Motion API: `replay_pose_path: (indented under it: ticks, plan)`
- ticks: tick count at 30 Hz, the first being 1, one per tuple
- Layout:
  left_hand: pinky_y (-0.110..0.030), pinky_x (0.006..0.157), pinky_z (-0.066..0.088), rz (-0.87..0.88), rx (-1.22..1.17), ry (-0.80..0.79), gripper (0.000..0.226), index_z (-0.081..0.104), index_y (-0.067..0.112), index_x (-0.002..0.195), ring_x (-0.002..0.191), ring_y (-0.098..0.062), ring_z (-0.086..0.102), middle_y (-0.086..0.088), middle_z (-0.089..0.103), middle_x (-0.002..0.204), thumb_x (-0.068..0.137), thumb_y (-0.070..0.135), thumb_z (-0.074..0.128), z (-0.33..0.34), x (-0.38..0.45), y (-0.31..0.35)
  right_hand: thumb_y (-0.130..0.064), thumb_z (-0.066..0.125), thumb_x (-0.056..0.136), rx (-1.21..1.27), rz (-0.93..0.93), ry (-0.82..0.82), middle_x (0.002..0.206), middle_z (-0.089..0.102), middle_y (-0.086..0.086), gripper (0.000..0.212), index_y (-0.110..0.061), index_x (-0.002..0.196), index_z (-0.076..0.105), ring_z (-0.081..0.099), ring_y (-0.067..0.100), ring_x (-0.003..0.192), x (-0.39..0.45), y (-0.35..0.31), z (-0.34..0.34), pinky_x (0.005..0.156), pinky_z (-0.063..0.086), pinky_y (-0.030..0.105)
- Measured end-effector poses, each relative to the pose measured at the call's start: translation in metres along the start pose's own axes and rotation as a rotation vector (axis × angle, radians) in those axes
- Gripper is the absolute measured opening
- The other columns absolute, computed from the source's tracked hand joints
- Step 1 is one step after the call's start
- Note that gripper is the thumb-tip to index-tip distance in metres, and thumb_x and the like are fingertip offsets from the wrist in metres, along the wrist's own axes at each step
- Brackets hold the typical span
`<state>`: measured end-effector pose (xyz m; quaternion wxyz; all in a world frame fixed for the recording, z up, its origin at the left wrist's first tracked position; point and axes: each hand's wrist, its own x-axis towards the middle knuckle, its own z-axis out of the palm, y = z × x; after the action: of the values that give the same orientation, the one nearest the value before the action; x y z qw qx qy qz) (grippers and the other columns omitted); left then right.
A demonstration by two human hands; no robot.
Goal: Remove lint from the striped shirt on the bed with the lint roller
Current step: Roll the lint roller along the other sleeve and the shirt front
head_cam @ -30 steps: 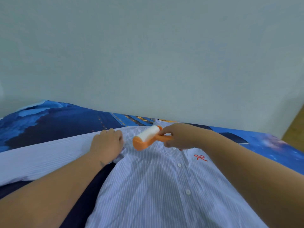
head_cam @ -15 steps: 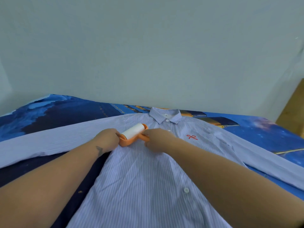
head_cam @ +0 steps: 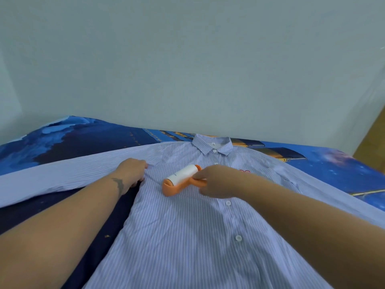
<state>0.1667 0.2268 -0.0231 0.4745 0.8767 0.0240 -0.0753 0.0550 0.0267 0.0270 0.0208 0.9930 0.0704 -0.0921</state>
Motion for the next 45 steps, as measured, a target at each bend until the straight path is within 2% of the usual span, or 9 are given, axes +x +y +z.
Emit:
replay_pose_path:
  ticks: [4,7,12,19,25,30,34,38,45]
  plan:
    - [-0.02,0.059,0.039,0.115,0.186,-0.01,0.032,0.062,0.014,0.115,0.074,-0.011,0.055,-0.003,0.059,0.103,0.084,0.006,0.059,0.002,-0.004,-0.006,-0.026,0.053,0.092,-0.054,0.042,-0.18,0.097,0.061,-0.003,0.036,-0.03,0.128,0.055,0.061,0.01,0.056,-0.026,0.025,-0.034,0.055,0.045,0.024]
    - [-0.025,0.065,0.038,0.198,0.293,0.022,0.032,0.054,0.019,0.114,0.083,-0.018,0.055,-0.005,0.059,0.105,0.083,0.012,0.062,0.002,-0.005,-0.012,-0.029,0.051,0.093,0.025,0.072,-0.065,0.092,0.063,-0.008,0.035,-0.03,0.128,0.055,0.058,0.011,0.063,-0.029,0.03,-0.043,0.06,0.044,0.026]
    - [-0.031,0.06,0.04,0.223,0.496,0.023,0.032,0.034,0.017,0.112,0.071,-0.017,0.055,-0.002,0.057,0.083,0.09,0.031,0.052,0.003,-0.021,-0.01,-0.031,0.046,0.096,0.014,0.076,0.034,0.124,0.059,0.0,0.039,-0.031,0.134,0.049,0.051,0.018,0.092,-0.017,0.017,-0.011,0.067,0.034,0.027]
    - [-0.032,0.053,0.039,0.341,0.865,0.171,0.051,0.021,0.012,0.133,0.061,-0.02,0.05,-0.001,0.049,0.073,0.086,0.005,0.039,0.012,-0.048,-0.023,-0.023,0.057,0.091,0.019,0.089,-0.015,0.12,0.059,-0.003,0.041,-0.033,0.132,0.054,0.049,0.013,0.09,-0.048,0.047,0.001,0.073,0.035,0.025]
    - [-0.036,0.063,0.047,0.299,0.795,0.109,0.028,0.032,0.011,0.119,0.073,-0.025,0.059,-0.005,0.057,0.078,0.092,0.018,0.04,0.002,-0.051,-0.028,-0.016,0.062,0.088,-0.06,0.154,-0.072,0.118,0.057,-0.005,0.048,-0.035,0.131,0.055,0.047,0.009,0.085,-0.087,0.074,-0.017,0.064,0.03,0.018]
    - [-0.044,0.088,0.049,0.223,0.733,0.025,0.042,0.03,0.01,0.132,0.092,-0.029,0.061,-0.01,0.063,0.103,0.094,0.028,0.039,-0.004,-0.075,-0.021,-0.021,0.059,0.089,0.022,0.091,0.081,0.121,0.06,-0.008,0.044,-0.038,0.13,0.054,0.052,0.013,0.094,-0.085,0.048,-0.008,0.078,0.039,0.027]
    - [-0.036,0.072,0.046,0.247,0.788,0.022,0.044,0.025,0.008,0.136,0.074,-0.023,0.056,-0.001,0.055,0.077,0.095,0.021,0.036,-0.001,-0.099,-0.024,-0.021,0.057,0.09,0.014,0.082,0.045,0.122,0.059,-0.006,0.045,-0.037,0.132,0.053,0.053,0.015,0.095,-0.084,0.031,0.006,0.079,0.043,0.028]
    - [-0.035,0.064,0.044,0.236,0.812,0.056,0.032,0.031,0.012,0.125,0.071,-0.021,0.058,-0.002,0.057,0.079,0.095,0.02,0.036,-0.003,-0.12,-0.031,-0.022,0.054,0.093,0.074,0.103,0.041,0.106,0.059,-0.006,0.041,-0.034,0.132,0.054,0.052,0.01,0.079,-0.107,0.032,0.018,0.063,0.035,0.019]
    - [-0.038,0.07,0.051,0.287,0.752,0.068,0.028,0.033,0.017,0.118,0.072,-0.02,0.059,-0.002,0.059,0.081,0.094,0.029,0.04,-0.013,-0.141,-0.046,-0.018,0.059,0.09,0.125,0.241,0.087,0.11,0.059,-0.007,0.044,-0.035,0.13,0.054,0.045,-0.001,0.071,-0.159,0.065,0.026,0.062,0.033,0.016]
